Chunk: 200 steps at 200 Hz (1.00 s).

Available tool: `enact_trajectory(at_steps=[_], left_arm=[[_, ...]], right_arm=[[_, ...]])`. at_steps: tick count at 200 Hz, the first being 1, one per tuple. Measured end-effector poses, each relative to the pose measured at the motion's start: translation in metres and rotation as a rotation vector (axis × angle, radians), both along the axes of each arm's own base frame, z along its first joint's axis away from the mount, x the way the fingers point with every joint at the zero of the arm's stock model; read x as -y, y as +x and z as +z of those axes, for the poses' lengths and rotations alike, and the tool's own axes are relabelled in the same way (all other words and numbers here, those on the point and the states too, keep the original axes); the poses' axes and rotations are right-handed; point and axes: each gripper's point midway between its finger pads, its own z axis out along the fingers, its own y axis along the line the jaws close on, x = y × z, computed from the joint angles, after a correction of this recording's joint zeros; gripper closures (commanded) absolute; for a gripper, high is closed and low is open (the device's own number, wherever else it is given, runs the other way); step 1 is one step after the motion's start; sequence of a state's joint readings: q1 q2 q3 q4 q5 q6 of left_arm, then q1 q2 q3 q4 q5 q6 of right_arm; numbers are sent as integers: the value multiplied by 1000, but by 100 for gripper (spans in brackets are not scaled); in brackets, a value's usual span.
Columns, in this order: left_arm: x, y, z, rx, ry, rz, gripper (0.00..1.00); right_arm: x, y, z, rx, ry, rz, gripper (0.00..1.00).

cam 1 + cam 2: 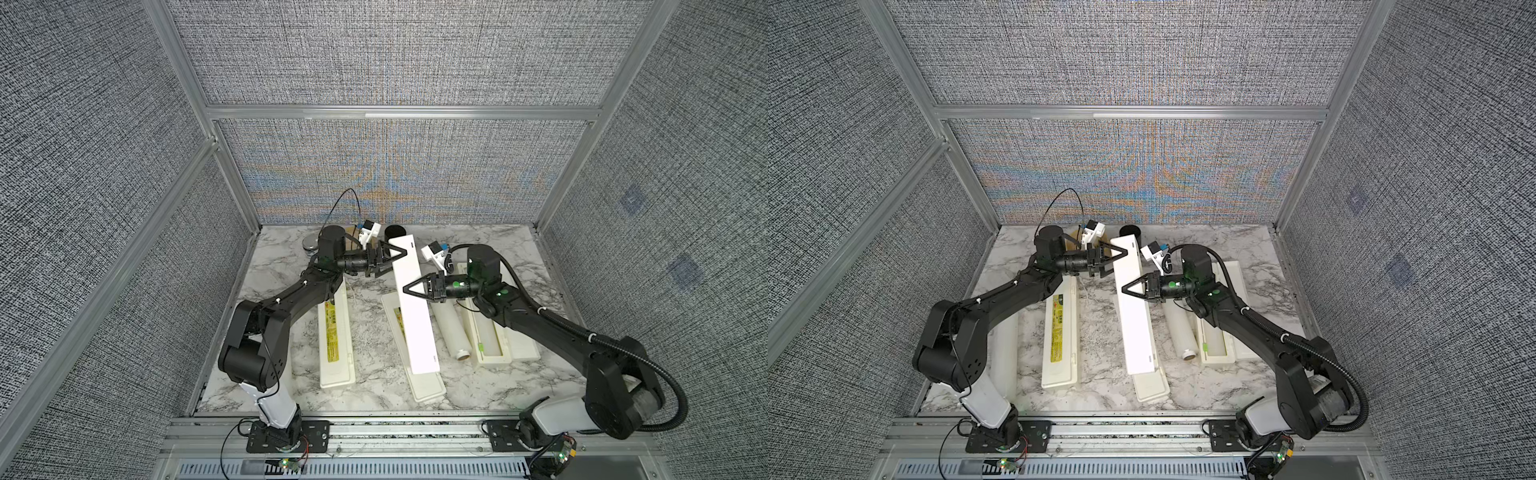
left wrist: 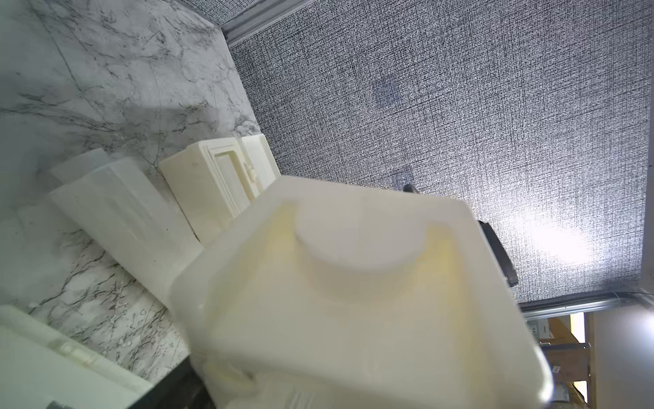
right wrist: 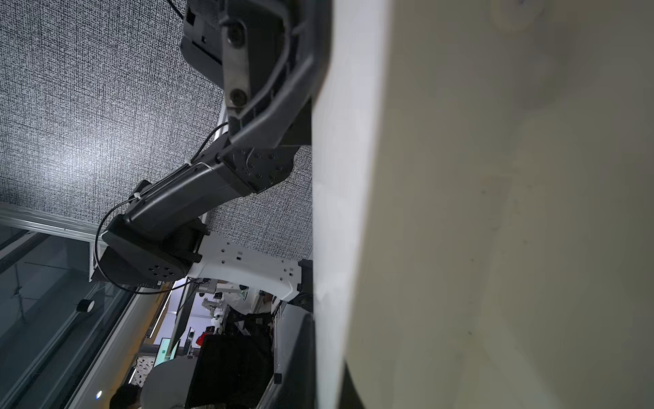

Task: Put plastic wrap rolls into dispensers
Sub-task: Place the plastic wrap cutting box at the center of the board.

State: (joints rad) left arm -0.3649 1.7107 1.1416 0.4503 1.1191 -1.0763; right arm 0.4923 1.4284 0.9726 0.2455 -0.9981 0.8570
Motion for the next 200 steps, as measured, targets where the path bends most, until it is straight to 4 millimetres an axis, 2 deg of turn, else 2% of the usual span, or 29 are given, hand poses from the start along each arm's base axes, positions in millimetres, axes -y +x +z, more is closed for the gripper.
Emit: enact_trajectory(at_steps=[26, 51, 109, 164, 182, 200], left_arm=[[-19, 9, 14, 26, 40, 53, 6], [-37, 18, 22, 62, 107, 122, 6], [-74, 15, -10, 19, 327, 266, 7], [-130, 11, -24, 24, 502, 435, 7], [-138, 8, -30, 18, 534, 449, 7], [-144, 6, -37, 12, 564, 449, 7]], right_arm=[[5, 10, -5, 1, -83, -67, 100], [3, 14, -27, -22, -200, -111, 100], [-42, 11, -85, -74, -451, -109, 100], [-96, 17, -142, -116, -646, -133, 100], [-106, 21, -161, -123, -723, -158, 100], [-104, 27, -181, -143, -797, -189, 100]])
